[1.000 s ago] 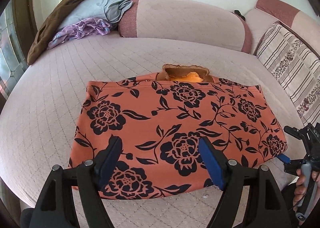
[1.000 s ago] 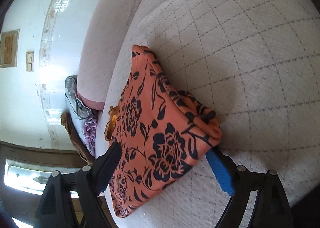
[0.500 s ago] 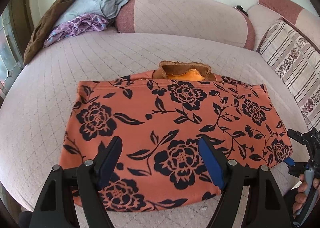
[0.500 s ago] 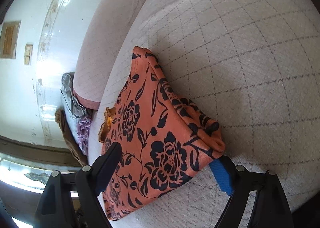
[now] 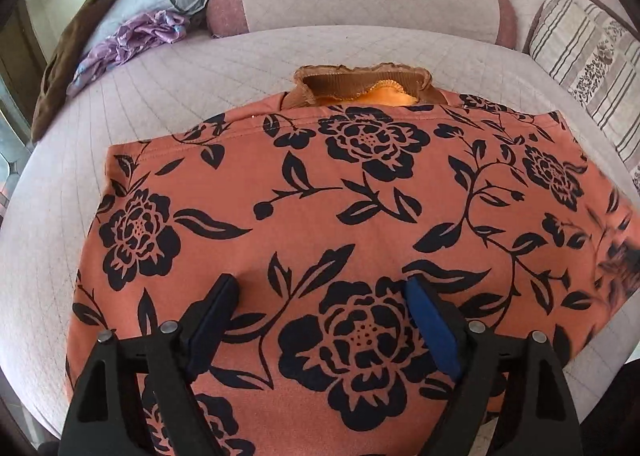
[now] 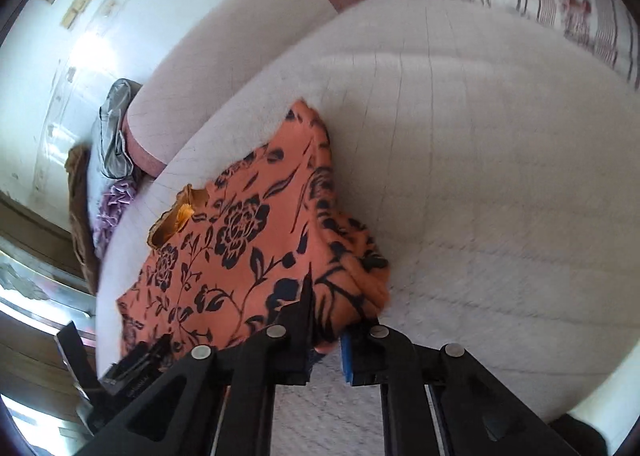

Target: Fold small clothes

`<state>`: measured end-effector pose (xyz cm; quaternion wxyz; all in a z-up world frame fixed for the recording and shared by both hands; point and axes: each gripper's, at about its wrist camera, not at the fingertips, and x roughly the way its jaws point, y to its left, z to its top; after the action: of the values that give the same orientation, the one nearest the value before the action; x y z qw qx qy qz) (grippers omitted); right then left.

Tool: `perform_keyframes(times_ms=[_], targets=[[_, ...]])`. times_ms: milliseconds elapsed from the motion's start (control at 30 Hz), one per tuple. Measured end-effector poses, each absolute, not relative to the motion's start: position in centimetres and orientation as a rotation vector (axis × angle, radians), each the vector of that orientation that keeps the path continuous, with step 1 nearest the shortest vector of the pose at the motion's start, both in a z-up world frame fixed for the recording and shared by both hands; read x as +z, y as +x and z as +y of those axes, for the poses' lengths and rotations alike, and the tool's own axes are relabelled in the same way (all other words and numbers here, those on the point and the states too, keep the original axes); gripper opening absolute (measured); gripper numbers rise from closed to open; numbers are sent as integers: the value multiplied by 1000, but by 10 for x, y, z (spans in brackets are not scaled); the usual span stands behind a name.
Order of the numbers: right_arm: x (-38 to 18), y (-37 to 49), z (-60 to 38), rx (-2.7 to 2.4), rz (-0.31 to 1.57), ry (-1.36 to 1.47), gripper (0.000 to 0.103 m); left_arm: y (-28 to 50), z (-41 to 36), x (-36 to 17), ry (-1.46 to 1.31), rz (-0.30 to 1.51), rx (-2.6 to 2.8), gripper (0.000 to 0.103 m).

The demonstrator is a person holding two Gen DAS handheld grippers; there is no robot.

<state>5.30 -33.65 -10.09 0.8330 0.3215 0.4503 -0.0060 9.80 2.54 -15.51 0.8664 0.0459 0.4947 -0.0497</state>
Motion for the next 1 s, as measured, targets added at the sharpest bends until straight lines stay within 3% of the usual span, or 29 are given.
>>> perform_keyframes(times_ms=[100, 133, 200, 233, 267, 367, 500, 767, 800, 833, 867, 1000], targets=[[-145, 62, -346, 35, 1095, 773, 16, 97, 24, -143, 89, 1018, -89, 87], [-146, 59, -354, 47, 1063, 843, 22, 94, 23, -133, 70, 980, -102, 87], [-138, 54, -369, 72, 1041, 923, 61, 93, 21, -121, 46, 933, -131, 87], [-133, 52, -375, 68, 1020, 924, 86, 92, 17, -118, 46, 917, -150, 87], [-122, 47, -383, 48, 962, 913, 87, 93, 12, -120, 63, 919, -164, 87], [-107, 49, -401, 97, 884, 927, 87, 103, 0, -149, 133, 1016, -160, 87], [-98, 95, -409, 198, 881, 872, 87, 102, 6, -156, 92, 1013, -161, 89], [-131, 228, -377, 273, 1142, 683, 83, 107, 3, -160, 109, 1002, -150, 94], [-132, 236, -373, 279, 1138, 668, 80, 105, 5, -161, 107, 999, -150, 95], [-130, 240, -368, 294, 1136, 648, 51, 106, 6, -162, 107, 998, -154, 95], [-131, 247, -360, 322, 1178, 628, 14, 105, 6, -162, 105, 995, -155, 96], [-111, 246, -338, 225, 1140, 398, 14, 105, 7, -164, 107, 981, -160, 98]])
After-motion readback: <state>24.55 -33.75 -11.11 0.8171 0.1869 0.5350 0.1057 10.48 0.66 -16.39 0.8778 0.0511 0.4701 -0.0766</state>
